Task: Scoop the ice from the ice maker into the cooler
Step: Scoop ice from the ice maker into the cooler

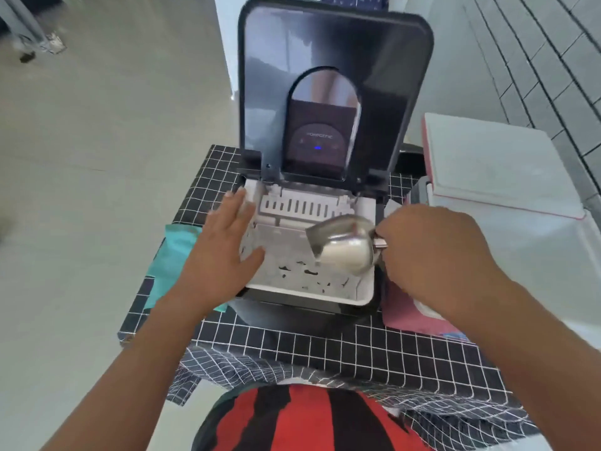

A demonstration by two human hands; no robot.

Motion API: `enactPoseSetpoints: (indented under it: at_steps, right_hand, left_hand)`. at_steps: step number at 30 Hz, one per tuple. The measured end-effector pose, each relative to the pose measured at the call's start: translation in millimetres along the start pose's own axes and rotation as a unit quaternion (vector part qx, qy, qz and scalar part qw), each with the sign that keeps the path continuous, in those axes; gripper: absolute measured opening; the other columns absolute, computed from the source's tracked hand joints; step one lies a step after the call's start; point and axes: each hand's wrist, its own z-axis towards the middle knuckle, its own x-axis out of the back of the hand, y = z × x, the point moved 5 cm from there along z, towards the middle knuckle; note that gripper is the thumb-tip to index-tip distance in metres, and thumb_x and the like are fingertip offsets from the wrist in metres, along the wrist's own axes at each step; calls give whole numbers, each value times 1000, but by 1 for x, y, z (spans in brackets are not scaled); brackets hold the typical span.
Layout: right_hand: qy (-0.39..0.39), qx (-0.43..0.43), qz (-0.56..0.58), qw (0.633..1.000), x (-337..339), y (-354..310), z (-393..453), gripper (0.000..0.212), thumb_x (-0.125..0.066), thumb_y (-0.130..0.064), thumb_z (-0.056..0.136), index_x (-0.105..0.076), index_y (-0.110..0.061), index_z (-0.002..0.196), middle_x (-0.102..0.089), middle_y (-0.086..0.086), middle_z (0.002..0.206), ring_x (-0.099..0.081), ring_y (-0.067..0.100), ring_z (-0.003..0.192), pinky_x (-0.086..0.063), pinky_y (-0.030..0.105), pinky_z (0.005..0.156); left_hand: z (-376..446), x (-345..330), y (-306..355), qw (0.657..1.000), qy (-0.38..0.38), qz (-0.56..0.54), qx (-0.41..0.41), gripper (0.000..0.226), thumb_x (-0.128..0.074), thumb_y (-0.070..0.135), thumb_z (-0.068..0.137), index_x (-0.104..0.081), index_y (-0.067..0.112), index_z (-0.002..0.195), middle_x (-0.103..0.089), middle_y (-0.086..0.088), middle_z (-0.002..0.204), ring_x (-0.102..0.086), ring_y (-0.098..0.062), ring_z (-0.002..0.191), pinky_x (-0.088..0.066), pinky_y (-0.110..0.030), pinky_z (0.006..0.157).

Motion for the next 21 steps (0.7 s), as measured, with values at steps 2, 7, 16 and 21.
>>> enactPoseSetpoints:
  at_steps: [2,7,16,21]
  right_hand:
    - [-29,27,-54,998,4,-30,8,19,-42,0,69,-37,-16,60,-33,-4,58,-30,14,49,-22,24,46]
    - [-98,50,-168,980,-5,-77,32,16,-49,-2,79,-53,-18,80,-37,0,61,-44,22,63,-32,31,55]
    - [-225,58,-194,953,-53,-99,89,17,-49,-5,84,-56,-14,72,-49,-2,70,-51,15,64,-37,25,49]
    - [-225,72,-103,966,-57,-66,83,12,-56,-25,80,-54,-15,74,-47,-3,64,-43,13,52,-33,24,47]
  left_hand:
    - [2,-1,-8,999,6,-36,-7,74,-63,22,93,-25,13,155,-9,7,164,-7,-13,152,-16,-36,121]
    - [7,-3,-25,994,15,-104,10,74,-55,12,95,-16,17,157,-1,18,162,-3,-5,150,-11,-22,118]
    - [14,-6,-35,978,-21,-206,10,79,-49,9,97,-4,30,158,7,28,160,6,12,143,0,1,103]
    - [13,-5,-35,976,-15,-219,15,78,-47,8,97,-3,31,157,7,27,160,2,5,148,-7,-15,114]
